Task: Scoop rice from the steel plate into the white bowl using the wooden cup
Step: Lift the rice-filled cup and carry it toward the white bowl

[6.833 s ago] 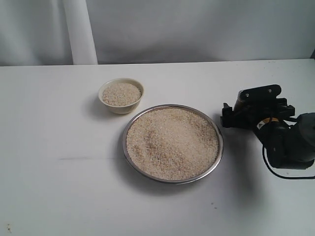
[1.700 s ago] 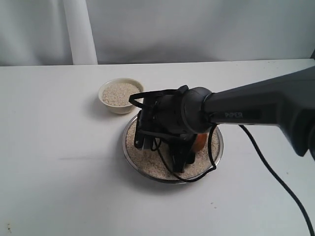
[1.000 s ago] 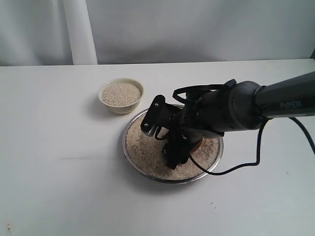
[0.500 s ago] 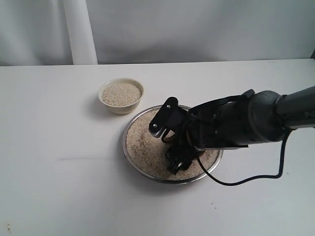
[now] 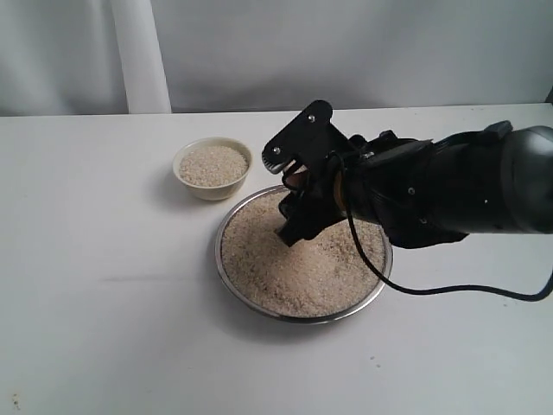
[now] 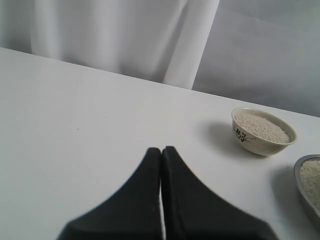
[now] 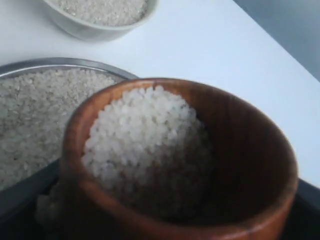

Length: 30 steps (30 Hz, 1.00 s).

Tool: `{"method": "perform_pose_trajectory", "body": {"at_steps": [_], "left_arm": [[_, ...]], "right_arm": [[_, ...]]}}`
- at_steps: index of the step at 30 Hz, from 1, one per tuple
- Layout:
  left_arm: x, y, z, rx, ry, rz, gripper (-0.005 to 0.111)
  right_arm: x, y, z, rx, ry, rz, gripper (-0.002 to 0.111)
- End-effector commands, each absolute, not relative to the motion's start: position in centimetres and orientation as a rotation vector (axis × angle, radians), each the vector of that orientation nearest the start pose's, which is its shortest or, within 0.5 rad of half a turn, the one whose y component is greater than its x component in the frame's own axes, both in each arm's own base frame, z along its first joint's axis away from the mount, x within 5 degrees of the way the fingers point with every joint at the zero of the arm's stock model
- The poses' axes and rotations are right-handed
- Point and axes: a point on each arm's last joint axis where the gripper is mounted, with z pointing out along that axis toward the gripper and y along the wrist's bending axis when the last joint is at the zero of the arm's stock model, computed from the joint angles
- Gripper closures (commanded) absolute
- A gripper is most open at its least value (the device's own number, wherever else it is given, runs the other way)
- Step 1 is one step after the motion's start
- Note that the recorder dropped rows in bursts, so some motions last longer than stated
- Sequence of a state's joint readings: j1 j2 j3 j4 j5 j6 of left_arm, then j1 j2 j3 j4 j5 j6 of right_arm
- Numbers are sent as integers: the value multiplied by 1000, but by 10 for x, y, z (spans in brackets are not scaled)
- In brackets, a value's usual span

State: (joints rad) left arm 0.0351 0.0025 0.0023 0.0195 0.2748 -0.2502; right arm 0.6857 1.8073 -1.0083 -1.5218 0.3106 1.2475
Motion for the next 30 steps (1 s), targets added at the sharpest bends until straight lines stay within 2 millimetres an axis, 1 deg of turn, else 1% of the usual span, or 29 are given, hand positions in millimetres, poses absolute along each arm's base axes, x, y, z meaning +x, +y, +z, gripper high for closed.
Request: {"method": "perform_pose_trajectory", "body": {"at_steps": [1,2,4,7,11,16,22,27,30], "left_arm": [[55,2,189,-237,1737,-147,107],[55,2,189,-237,1737,-147,107],[55,2,189,-237,1737,-147,107],[55,2,189,-237,1737,-147,107],[55,2,189,-237,1737,-147,107],[55,2,189,-237,1737,-147,107],[55,2,189,-237,1737,-147,107],[55,2,189,-237,1737,-147,107],[55,2,189,-237,1737,-147,107]], "right_arm": [[308,217,200,-914,1995,-126,108],[309,218,203,-909,1985,-124,108],[316,223,216,-883,1951,-111,108],[330,236,234,-857,1888,-97,108],[346,248,242,-883,1842,-125,108],[372,261,244,-908,1835,-239,108],[403,275,237,-990,1870,-429,108],[422,292,232,-1028,1899,-432,108],[431,299,225,-1053,1905,-465,108]]}}
